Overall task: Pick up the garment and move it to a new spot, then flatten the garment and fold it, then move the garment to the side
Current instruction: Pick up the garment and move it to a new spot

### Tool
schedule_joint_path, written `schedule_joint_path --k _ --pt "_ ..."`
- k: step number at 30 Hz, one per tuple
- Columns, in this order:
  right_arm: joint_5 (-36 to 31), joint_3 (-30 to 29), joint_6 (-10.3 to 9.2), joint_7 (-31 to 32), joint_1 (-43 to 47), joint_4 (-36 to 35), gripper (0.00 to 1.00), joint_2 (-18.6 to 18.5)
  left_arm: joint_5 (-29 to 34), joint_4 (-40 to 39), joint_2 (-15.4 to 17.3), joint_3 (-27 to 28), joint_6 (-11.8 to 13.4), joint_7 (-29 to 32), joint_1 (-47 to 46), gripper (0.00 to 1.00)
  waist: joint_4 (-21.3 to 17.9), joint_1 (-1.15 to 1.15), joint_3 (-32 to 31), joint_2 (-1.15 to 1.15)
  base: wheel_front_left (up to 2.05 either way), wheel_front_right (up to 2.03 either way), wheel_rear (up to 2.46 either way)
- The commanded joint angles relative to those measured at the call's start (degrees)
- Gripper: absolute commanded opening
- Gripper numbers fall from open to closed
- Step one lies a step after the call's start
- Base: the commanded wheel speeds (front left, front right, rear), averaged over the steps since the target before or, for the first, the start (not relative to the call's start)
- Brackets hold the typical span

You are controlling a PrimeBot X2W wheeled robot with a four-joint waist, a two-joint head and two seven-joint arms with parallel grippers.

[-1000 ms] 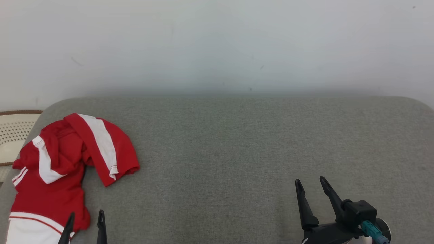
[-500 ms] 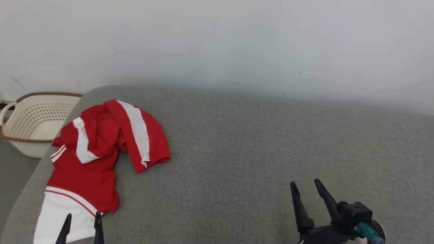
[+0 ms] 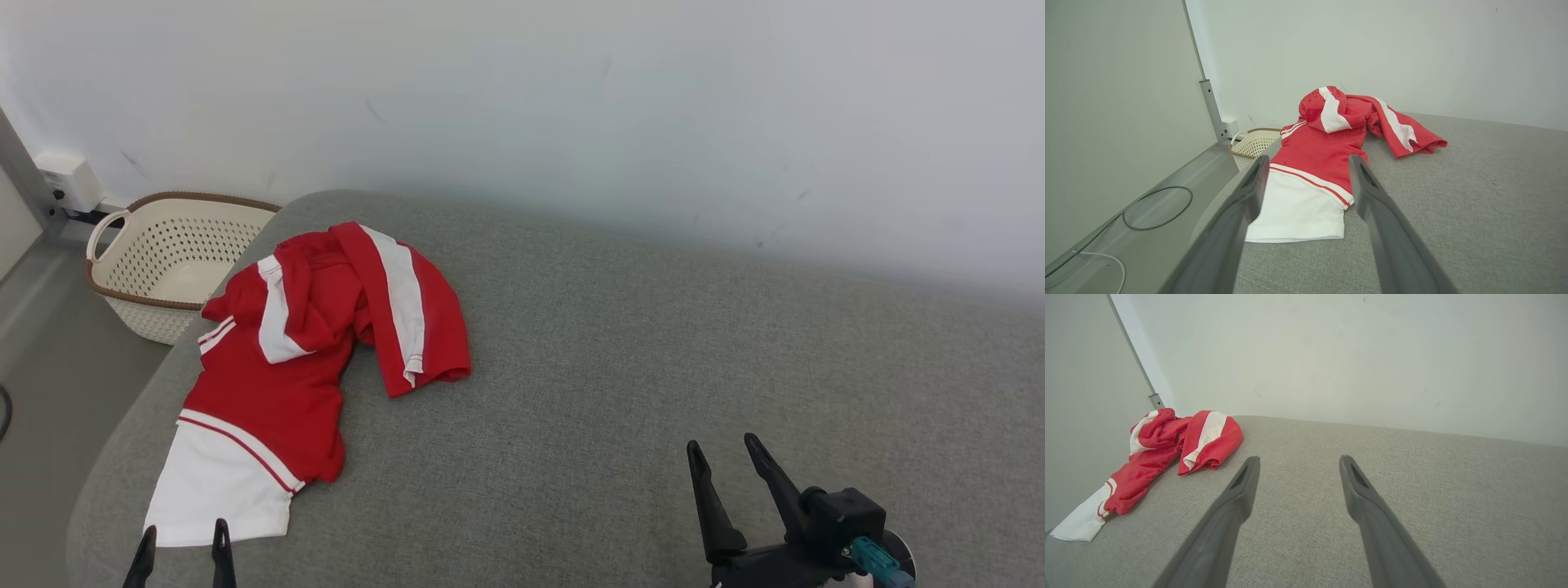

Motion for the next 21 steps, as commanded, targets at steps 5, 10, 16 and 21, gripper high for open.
schedule_joint_path --k 5,10,16,21 --pt "0.31 0.45 0.04 -0.45 -0.38 0.36 1.0 0.05 -0.87 -0.48 0.54 0.34 0.38 0.03 0.74 1.0 0.66 0.0 0.13 0.0 0.0 0.0 0.0" --pt "0.36 1.22 0.04 -0.48 -0.81 0.7 1.0 0.05 -1.45 -0.54 0.41 0.55 0.58 0.11 0.8 1.0 0.28 0.0 0.25 0.0 0.0 0.0 0.0" --pt "0.43 2.11 0.04 -0.29 -1.82 1.22 1.0 0.05 -2.74 -0.33 1.51 0.55 -0.86 0.4 -2.49 1.0 -1.37 0.0 0.65 0.0 0.0 0.0 0.0" --pt "0.03 3.21 0.04 0.13 -3.51 1.22 1.0 0.04 -3.89 0.74 3.61 1.43 -2.16 0.45 -7.61 1.0 -3.71 0.0 1.9 0.0 0.0 0.0 0.0"
